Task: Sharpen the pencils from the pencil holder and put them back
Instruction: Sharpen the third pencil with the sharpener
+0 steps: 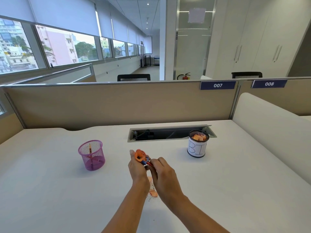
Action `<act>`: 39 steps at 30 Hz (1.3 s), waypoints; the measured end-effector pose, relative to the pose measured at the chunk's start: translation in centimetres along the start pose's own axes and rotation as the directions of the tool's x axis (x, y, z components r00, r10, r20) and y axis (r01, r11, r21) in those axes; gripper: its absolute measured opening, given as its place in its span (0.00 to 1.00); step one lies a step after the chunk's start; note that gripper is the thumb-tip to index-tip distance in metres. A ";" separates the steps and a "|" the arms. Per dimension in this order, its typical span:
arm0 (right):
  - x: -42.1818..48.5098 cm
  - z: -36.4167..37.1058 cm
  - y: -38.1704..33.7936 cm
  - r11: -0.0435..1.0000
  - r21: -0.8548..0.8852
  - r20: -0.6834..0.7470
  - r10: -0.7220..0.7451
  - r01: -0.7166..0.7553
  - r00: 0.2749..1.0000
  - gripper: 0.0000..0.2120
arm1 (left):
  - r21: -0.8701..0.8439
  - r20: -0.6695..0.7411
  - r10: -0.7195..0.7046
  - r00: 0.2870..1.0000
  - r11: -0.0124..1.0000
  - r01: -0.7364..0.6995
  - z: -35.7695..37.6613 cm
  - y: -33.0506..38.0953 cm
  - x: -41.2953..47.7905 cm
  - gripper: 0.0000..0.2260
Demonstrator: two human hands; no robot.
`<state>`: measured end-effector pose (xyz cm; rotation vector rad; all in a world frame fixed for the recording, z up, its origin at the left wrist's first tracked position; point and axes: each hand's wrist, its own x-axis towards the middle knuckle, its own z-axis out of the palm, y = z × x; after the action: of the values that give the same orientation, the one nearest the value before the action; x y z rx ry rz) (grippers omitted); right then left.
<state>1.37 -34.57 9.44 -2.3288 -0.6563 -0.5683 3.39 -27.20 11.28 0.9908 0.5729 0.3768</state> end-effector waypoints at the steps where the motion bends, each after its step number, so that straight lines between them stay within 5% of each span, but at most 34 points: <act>1: -0.1 -0.1 -0.2 1.000 -0.030 0.006 0.000 0.000 1.000 0.11 | -0.002 -0.029 0.010 1.000 1.000 -0.010 0.0 0.0 0.2 0.23; 5: -0.4 -0.1 -1.0 0.993 -0.118 -0.045 -0.014 0.008 0.999 0.15 | 0.004 -0.109 0.078 0.991 0.997 -0.078 0.0 0.2 0.2 0.24; 9: -0.4 0.1 -1.4 0.993 -0.119 -0.077 0.002 -0.011 0.997 0.16 | 0.027 -0.132 0.129 0.983 0.992 -0.127 0.3 0.9 -0.7 0.14; 13: -0.2 0.3 -1.6 0.993 0.031 -0.055 0.113 -0.112 0.992 0.19 | 0.004 -0.074 0.155 0.985 0.988 -0.155 0.2 1.1 -0.7 0.17; 17: 0.3 -0.2 -1.8 0.900 0.281 0.118 0.311 -0.332 0.943 0.15 | 0.004 -0.003 0.199 0.980 0.980 -0.199 0.3 1.0 -0.7 0.19; 19: 0.6 -0.7 -2.3 0.762 0.441 0.233 0.413 -0.474 0.881 0.16 | -0.010 0.029 0.198 0.980 0.980 -0.198 0.4 1.0 -0.6 0.19; 22: 1.1 -1.9 -2.6 0.356 0.614 0.490 0.528 -0.705 0.694 0.18 | -0.005 0.063 0.183 0.981 0.983 -0.183 0.2 0.6 0.2 0.19; 26: 1.7 -3.1 -2.0 -0.251 0.580 0.801 0.349 -0.775 0.487 0.19 | 0.066 0.129 0.151 0.980 0.985 -0.161 -0.2 0.1 1.3 0.19; 29: 1.7 -3.1 -1.4 -0.392 0.534 0.846 0.252 -0.750 0.470 0.18 | 0.107 0.147 0.147 0.978 0.981 -0.164 -0.2 0.3 1.1 0.20; 32: 1.8 -3.7 -0.9 -0.239 0.521 0.847 0.259 -0.819 0.464 0.14 | 0.134 0.141 0.224 0.964 0.961 -0.243 -0.1 0.6 0.5 0.20; 34: 1.9 -4.1 -0.8 0.038 0.526 0.793 0.341 -0.850 0.506 0.06 | 0.159 0.116 0.245 0.963 0.952 -0.261 -0.1 0.4 0.4 0.20; 37: 1.7 -3.6 -0.9 0.495 0.444 0.625 0.427 -0.747 0.654 0.13 | 0.179 0.027 0.239 0.971 0.954 -0.240 -0.2 0.2 0.3 0.17; 39: 1.2 -2.9 -0.8 0.749 0.374 0.439 0.378 -0.548 0.815 0.10 | 0.182 -0.023 0.248 0.968 0.954 -0.240 -0.1 0.2 0.2 0.17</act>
<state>1.19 -35.64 12.46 -1.9928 -0.2760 0.2280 3.51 -26.92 11.38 1.2333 0.5330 0.5770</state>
